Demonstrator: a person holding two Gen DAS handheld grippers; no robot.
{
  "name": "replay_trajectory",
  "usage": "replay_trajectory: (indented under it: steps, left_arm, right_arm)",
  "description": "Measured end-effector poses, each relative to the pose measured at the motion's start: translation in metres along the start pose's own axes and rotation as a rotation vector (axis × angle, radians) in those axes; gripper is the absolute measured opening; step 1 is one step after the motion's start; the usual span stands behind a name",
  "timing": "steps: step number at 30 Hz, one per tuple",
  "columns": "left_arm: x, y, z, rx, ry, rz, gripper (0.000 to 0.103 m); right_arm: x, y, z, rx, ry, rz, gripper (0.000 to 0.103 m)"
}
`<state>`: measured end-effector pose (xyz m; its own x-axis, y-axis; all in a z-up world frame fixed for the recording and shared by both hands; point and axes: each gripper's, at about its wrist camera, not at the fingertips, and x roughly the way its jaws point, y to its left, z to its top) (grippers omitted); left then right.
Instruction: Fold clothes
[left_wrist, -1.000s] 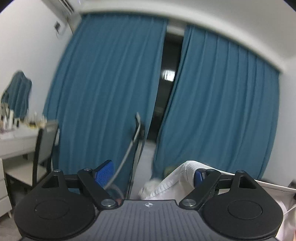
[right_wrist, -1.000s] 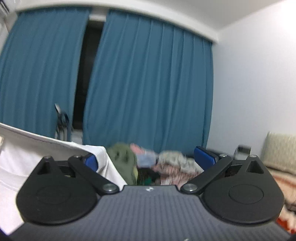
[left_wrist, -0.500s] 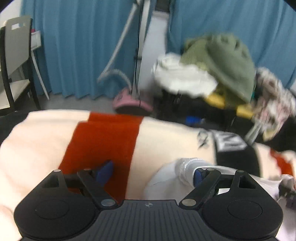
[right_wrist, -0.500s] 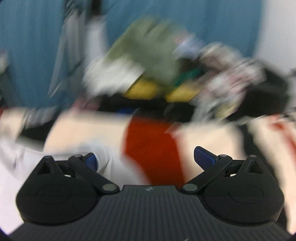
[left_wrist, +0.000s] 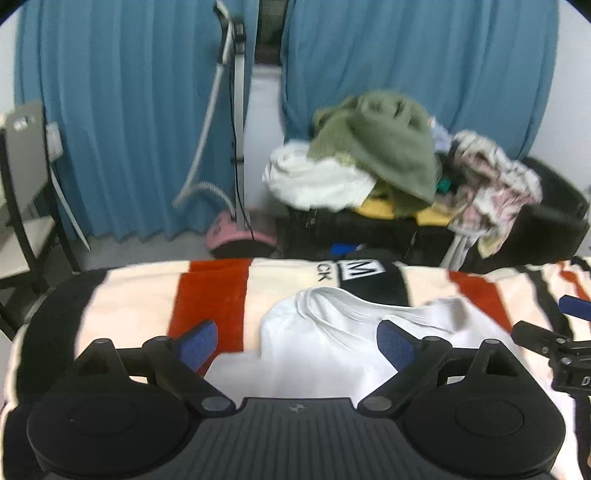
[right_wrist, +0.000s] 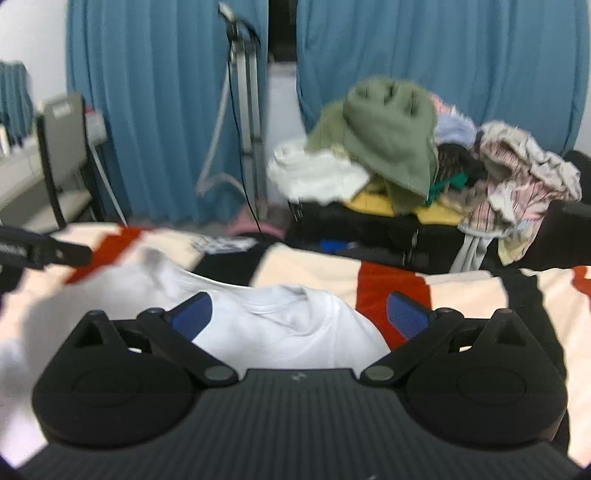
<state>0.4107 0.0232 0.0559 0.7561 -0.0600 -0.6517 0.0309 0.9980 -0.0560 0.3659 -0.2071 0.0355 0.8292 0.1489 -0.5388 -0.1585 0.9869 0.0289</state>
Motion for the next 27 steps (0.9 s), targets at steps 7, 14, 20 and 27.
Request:
replay_trajectory:
  steps: [7,14,20,27]
  left_arm:
    - [-0.153,-0.019,-0.071,0.015,-0.172,0.009,0.095]
    - [-0.25,-0.048,-0.141,0.033,-0.249,-0.007,0.095]
    - [-0.279,-0.052,-0.197,0.047,-0.329,-0.005,0.095]
    - [-0.233,-0.01,-0.235,-0.116,-0.278,-0.017,0.095]
  right_arm:
    - [-0.15,0.015,-0.039,0.052,-0.142,-0.007,0.103]
    - [-0.255,0.018,-0.1,0.077,-0.235,-0.026,0.099]
    - [-0.298,0.014,-0.142,0.116,-0.288,-0.012,0.078]
    - [-0.287,0.009,-0.192,0.192,-0.29,0.03,0.09]
